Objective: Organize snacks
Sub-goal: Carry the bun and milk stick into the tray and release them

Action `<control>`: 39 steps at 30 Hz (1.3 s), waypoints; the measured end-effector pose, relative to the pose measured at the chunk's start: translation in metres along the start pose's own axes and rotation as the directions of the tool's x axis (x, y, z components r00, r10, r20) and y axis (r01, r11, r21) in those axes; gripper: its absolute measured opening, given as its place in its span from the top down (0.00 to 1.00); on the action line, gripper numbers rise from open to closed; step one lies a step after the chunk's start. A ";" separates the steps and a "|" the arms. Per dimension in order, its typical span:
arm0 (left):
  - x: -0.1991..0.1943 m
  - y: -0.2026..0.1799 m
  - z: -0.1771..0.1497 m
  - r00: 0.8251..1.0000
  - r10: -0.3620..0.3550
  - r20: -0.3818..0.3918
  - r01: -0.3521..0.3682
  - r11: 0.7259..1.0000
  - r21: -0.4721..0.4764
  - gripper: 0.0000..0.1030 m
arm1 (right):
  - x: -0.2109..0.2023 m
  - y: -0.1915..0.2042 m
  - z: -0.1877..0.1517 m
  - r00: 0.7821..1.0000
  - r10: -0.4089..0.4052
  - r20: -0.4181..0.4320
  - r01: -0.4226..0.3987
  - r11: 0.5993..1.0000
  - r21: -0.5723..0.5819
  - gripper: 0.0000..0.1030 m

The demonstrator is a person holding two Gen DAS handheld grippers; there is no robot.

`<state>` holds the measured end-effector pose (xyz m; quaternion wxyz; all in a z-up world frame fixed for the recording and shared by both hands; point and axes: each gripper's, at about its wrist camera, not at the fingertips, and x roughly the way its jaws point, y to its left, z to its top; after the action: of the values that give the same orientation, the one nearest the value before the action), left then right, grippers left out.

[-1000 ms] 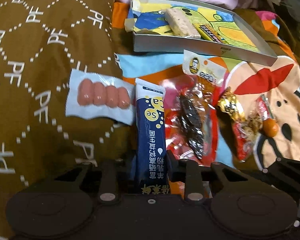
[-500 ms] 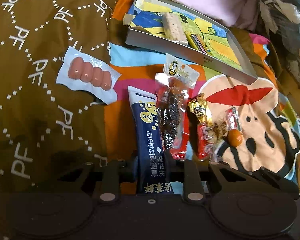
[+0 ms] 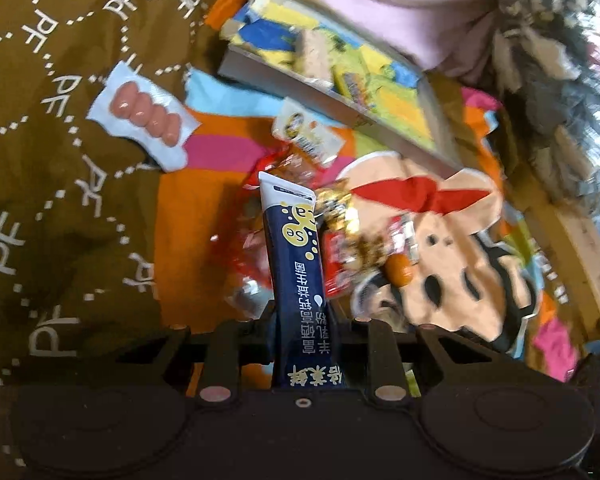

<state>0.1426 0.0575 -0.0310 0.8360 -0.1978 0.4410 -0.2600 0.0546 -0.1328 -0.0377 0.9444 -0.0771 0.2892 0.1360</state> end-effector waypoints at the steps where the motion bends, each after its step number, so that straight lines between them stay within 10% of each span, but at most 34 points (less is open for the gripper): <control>1: -0.002 -0.001 0.000 1.000 -0.018 0.017 0.018 1.000 0.002 0.75 | -0.001 -0.001 0.000 1.000 -0.001 0.003 0.001 1.000 0.004 0.45; 17: 0.006 -0.029 0.064 0.978 0.000 0.208 -0.020 0.996 0.091 0.75 | 0.000 -0.040 0.046 0.994 -0.042 0.106 0.039 0.999 0.025 0.45; 39: 0.162 -0.115 0.209 0.967 -0.014 0.256 -0.046 0.973 0.225 0.74 | 0.085 -0.201 0.140 0.949 -0.269 0.163 0.265 0.963 0.044 0.45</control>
<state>0.3652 -0.1106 0.0425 0.9051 -0.1282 0.2982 -0.2747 0.2560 -0.2750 0.0425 0.9759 -0.0935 0.1972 0.0098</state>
